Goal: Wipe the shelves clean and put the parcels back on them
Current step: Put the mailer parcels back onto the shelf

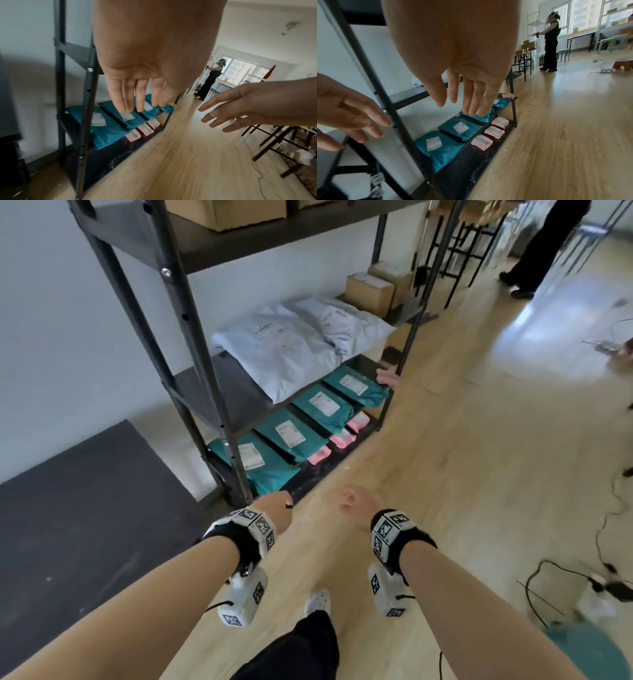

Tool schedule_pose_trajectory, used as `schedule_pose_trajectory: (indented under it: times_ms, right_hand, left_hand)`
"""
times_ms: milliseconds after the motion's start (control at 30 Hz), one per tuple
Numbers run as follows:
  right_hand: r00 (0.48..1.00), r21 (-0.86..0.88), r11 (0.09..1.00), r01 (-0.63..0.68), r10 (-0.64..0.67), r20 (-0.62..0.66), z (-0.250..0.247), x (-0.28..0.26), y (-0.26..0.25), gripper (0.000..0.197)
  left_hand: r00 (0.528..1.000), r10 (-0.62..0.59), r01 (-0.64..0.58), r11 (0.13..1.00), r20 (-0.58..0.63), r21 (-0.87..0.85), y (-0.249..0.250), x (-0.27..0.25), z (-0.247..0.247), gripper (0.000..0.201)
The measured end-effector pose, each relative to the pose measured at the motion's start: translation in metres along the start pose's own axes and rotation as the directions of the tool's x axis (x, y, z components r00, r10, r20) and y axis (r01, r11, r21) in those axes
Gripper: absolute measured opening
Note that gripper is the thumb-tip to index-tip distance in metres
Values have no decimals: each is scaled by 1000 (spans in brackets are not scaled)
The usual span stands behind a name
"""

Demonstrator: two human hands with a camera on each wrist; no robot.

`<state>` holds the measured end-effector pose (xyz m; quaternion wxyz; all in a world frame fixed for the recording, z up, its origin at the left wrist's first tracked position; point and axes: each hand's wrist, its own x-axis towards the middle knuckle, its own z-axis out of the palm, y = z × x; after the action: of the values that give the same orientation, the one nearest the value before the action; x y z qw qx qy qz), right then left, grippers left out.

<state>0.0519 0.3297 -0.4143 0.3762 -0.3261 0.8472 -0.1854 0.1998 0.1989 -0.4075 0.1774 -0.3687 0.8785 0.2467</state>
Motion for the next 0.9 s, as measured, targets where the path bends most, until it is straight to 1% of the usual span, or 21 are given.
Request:
schedule_pose_trajectory:
  times_ms: [133,233,300,400,533,667,733,900]
  right_hand:
    - [999,-2,999,-35,35,15,-57,47,20,38]
    - [998,-25,998,-55,55,11,-98,81,35,37]
    - [999,-41,998,-48,48,3,-128,102,44,37]
    - [999,-5,999,-32,32,-6,-171,136,58,37]
    - [999,-5,1000,11,-11,49,-225,198,82,38]
    - [986,-76,994,80,-68,150,-272,259,118,39]
    - [981,-99,990,101,-83,173,-289,291,139,37]
    - [974,-112,990,83,-57,220,-318,362,179,35]
  left_hand:
    - [999,10,-9,1000,40,-10,45,65,-10,31]
    - [999,17,-16,1000,48,-9,79,111,-24,29]
    - [1000,0,1,1000,27,-19,101,139,-33,32]
    - [999,-32,32,999,9,-37,132,180,-44,37]
    - [996,-81,82,995,20,-57,174,238,-45,34]
    - [978,-206,209,972,39,-111,217,290,-25,30]
    - [969,-239,245,961,57,-130,235,314,-12,32]
    - [939,-330,345,909,99,-233,259,366,18,34]
